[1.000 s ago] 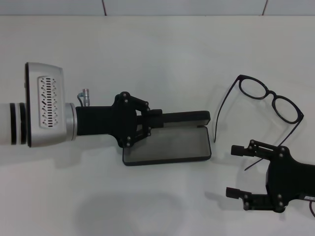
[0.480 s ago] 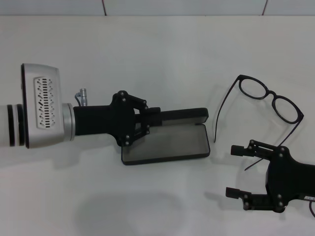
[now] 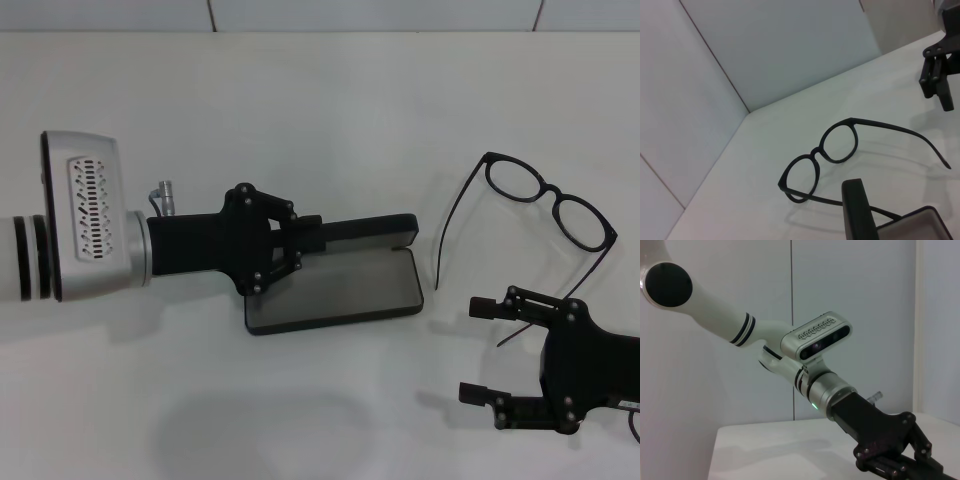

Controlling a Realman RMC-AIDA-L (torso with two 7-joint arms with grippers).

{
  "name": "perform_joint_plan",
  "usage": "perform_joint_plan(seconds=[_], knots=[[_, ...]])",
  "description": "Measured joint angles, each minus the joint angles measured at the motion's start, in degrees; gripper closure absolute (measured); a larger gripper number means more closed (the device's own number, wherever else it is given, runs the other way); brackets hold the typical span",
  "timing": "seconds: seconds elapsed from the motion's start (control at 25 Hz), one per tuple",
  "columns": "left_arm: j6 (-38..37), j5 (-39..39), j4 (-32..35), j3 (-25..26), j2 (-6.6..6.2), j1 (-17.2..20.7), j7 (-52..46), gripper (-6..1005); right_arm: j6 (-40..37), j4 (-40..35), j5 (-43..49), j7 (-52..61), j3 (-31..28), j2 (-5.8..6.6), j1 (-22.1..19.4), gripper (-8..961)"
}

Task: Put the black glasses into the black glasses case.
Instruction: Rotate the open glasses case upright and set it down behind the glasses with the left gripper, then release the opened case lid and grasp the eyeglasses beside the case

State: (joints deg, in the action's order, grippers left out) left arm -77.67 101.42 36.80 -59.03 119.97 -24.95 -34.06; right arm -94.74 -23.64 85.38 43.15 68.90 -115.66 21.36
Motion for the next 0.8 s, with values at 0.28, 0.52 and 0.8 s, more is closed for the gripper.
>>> perform_joint_plan(seconds=[0.28,0.52,0.8], knots=[[-0.1,-8.0,-2.2,-0.2,0.15,1.6,6.1,727,-0.1,0.0,0.0,0.0,0.0,0.0,0.0,142],[-0.3,-8.0,-2.7,-0.3,-0.01,1.7,5.4,682,-0.1,0.0,0.0,0.0,0.0,0.0,0.0,142],[-1.8,-8.3,-2.3,-0.1,-0.15,1.9,2.7,462,-0.1,0.0,0.0,0.0,-0.1,0.0,0.1,143]])
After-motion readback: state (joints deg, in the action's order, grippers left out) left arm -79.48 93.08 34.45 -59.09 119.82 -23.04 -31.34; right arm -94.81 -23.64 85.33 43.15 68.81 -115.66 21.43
